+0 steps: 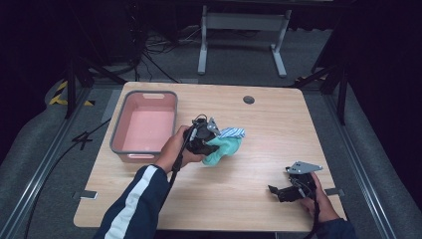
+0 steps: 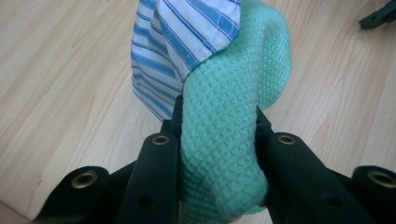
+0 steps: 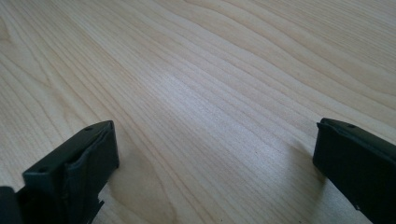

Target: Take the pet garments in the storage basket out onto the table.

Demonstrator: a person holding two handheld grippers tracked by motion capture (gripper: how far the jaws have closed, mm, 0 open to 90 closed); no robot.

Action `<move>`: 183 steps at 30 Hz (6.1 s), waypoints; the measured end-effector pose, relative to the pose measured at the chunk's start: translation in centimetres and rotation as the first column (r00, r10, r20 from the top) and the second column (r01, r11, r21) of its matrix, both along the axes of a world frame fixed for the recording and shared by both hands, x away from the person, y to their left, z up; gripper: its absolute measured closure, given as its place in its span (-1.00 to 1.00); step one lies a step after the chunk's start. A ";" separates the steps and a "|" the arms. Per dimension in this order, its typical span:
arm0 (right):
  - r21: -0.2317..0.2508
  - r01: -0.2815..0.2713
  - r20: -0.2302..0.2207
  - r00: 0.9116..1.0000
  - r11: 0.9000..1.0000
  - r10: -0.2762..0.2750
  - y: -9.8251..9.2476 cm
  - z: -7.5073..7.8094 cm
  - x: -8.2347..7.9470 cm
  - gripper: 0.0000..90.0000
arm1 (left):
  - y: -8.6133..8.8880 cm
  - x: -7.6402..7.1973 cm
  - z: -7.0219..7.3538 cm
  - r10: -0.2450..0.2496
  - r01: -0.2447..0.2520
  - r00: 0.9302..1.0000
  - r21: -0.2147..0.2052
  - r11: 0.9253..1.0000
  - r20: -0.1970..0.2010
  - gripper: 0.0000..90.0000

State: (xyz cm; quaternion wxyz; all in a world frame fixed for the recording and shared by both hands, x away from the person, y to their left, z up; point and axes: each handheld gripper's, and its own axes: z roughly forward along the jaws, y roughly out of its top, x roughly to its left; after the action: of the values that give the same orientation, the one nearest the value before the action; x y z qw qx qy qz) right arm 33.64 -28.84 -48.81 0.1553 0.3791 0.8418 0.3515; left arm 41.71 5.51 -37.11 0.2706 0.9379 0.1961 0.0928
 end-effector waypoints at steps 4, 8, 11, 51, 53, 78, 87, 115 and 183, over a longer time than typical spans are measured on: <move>0.000 0.000 0.000 1.000 1.000 0.000 0.0 0.0 0.0 -0.99 | -0.2 0.2 -0.9 0.003 -0.003 1.000 0.013 1.000 -0.021 0.63; 0.000 0.000 0.000 1.000 1.000 0.000 0.0 0.0 0.0 -0.99 | -0.5 0.6 -2.0 -0.006 0.008 0.999 0.043 0.999 -0.042 0.62; 0.000 0.000 0.000 1.000 1.000 0.000 0.0 0.0 0.0 -0.99 | -0.7 0.7 -2.7 -0.004 0.007 0.998 0.055 0.998 -0.059 0.62; 0.000 0.000 0.000 1.000 1.000 0.000 0.0 0.0 0.0 -0.99 | -2.3 -0.2 -5.8 -0.017 0.034 0.995 0.166 0.985 -0.103 0.09; 0.000 0.000 0.000 1.000 1.000 0.000 0.0 0.0 0.0 -0.99 | -2.3 -0.4 -5.4 -0.012 0.027 0.996 0.157 0.987 -0.091 0.02; 0.000 0.000 0.000 1.000 1.000 0.000 0.0 0.0 0.0 -0.99 | -0.2 -2.3 -1.3 -0.045 0.040 0.998 0.132 0.990 0.041 -0.54; 0.000 0.000 0.000 1.000 1.000 0.000 0.0 0.0 0.0 -0.99 | 1.0 -3.7 -0.9 -0.079 0.069 0.995 0.150 0.986 0.060 -0.52; 0.000 0.000 0.000 1.000 1.000 0.000 0.0 0.0 0.0 -0.99 | 7.6 -8.1 -2.6 -0.069 0.049 0.993 0.198 0.979 0.094 -0.55; 0.000 0.019 0.000 1.000 1.000 -0.019 -0.1 0.0 -0.2 -0.99 | 26.1 -11.2 -11.1 0.343 -0.334 0.939 -0.197 0.922 0.008 -0.69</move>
State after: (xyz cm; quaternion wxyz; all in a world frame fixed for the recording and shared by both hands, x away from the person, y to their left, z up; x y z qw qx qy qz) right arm 33.42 -28.95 -48.80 0.1585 0.3872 0.8382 0.3499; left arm 30.55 31.64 -48.24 0.3441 0.8571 0.3574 0.1385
